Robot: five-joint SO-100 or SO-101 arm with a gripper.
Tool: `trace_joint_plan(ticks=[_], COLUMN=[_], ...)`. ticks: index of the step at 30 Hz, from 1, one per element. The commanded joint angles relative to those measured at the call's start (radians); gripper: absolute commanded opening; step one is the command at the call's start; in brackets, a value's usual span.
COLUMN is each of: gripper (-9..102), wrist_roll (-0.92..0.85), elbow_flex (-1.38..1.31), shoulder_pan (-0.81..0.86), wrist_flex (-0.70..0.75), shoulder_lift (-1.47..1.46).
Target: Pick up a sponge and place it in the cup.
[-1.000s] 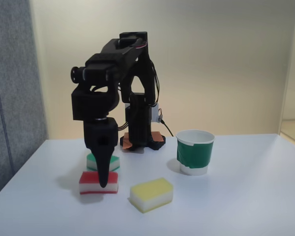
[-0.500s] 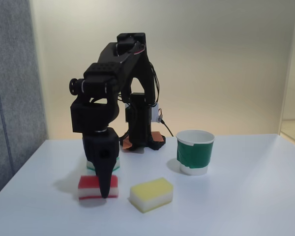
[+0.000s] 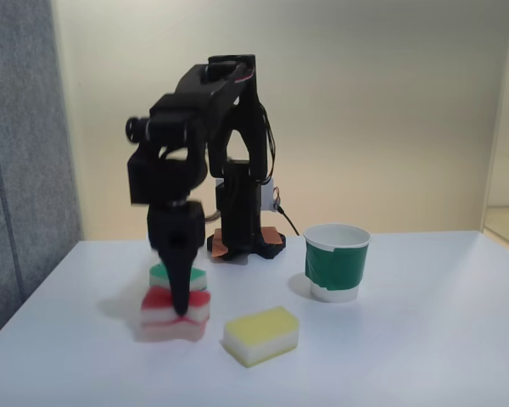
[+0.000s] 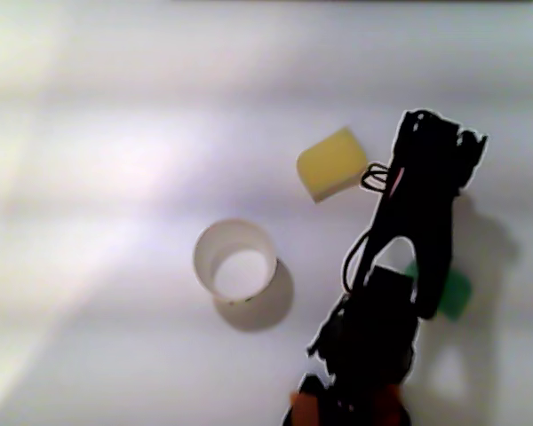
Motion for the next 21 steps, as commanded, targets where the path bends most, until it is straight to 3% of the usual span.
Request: trace_joint_plan(ticks=[1,7,14,21], gripper=[0,0,0,0], wrist_roll=[0.043,0.227,0.506,0.572], elbow_flex=[0.058,0.091,0.114,0.221], shoulder_pan=[-0.014,-0.133,-0.443,-0.744], wrist_flex=[-0.008,0.067,0.186,0.072], shoulder_lift=[0.219,0.495,0.710,0.882])
